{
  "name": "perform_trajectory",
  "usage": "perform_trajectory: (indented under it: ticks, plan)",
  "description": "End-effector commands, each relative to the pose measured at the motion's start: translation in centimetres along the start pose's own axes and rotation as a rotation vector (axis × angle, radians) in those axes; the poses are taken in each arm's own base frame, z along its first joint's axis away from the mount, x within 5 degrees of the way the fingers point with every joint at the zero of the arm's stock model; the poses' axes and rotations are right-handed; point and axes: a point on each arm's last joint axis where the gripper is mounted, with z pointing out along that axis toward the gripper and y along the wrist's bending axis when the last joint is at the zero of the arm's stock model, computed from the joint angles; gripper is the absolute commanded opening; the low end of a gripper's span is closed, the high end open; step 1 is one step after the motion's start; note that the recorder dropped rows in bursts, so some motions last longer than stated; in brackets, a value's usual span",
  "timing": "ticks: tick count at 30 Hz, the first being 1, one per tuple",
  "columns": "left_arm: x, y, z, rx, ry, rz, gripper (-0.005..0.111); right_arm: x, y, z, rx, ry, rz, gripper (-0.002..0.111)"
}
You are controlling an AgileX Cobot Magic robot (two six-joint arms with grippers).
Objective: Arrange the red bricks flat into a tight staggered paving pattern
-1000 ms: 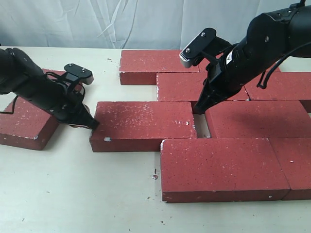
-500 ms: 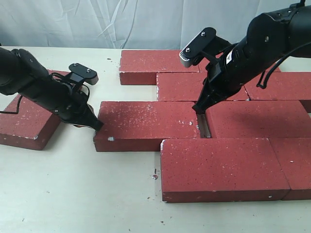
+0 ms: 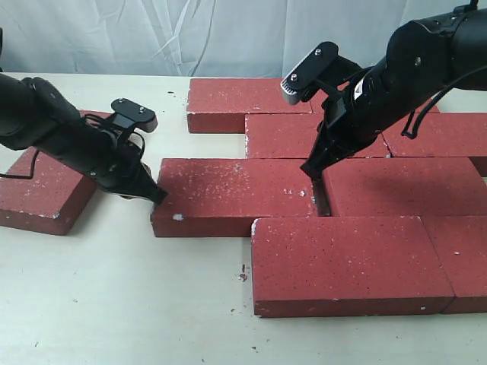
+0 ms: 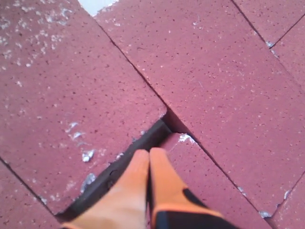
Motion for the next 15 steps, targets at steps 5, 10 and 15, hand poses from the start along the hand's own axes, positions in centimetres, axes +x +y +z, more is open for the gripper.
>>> perform_trajectory:
  ticks: [5, 10, 15]
  plan:
    - [-1.0, -2.3, 0.6, -0.003, -0.032, 0.043, 0.0, 0.0, -0.2, -0.2, 0.009, -0.012, 0.004, -0.001]
    - [-1.2, -2.8, 0.8, -0.008, -0.041, 0.055, 0.0, 0.0, -0.2, -0.2, 0.009, -0.014, 0.006, -0.001]
    - [-1.2, -2.8, 1.0, -0.004, -0.043, 0.034, 0.0, 0.0, -0.2, -0.2, 0.01, -0.016, 0.006, -0.001]
